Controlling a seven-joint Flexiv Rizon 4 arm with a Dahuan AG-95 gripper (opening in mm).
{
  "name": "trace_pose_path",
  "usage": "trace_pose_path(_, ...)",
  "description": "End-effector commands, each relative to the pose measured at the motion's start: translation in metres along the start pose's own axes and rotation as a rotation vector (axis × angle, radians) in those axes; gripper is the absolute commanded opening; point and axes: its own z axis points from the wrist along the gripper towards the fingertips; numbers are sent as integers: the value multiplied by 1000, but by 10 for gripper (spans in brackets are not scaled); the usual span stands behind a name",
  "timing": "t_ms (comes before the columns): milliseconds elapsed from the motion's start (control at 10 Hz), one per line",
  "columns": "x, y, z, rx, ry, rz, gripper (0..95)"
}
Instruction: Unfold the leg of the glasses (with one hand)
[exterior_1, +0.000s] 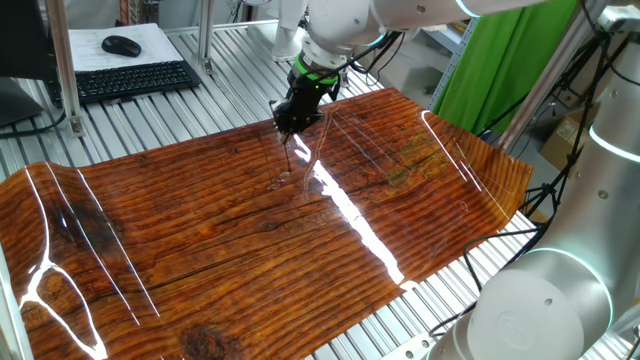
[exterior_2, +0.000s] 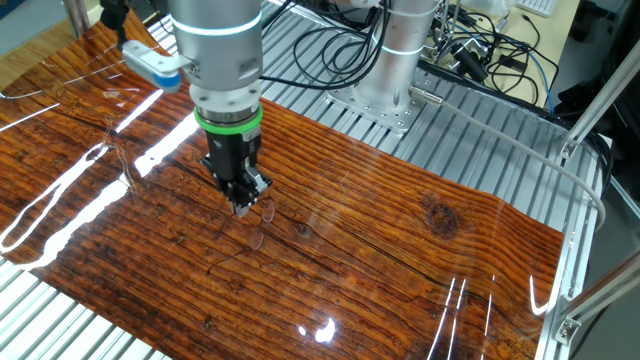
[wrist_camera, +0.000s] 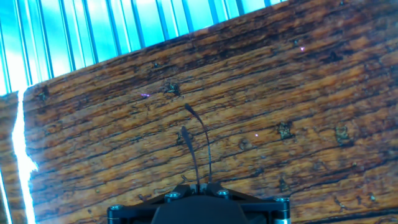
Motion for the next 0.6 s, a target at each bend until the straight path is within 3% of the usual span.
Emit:
trace_pose_path(100,0,4,-1,-17,-15,47,0)
trace_pose_path(600,-1,23,7,-15,-19,79,0)
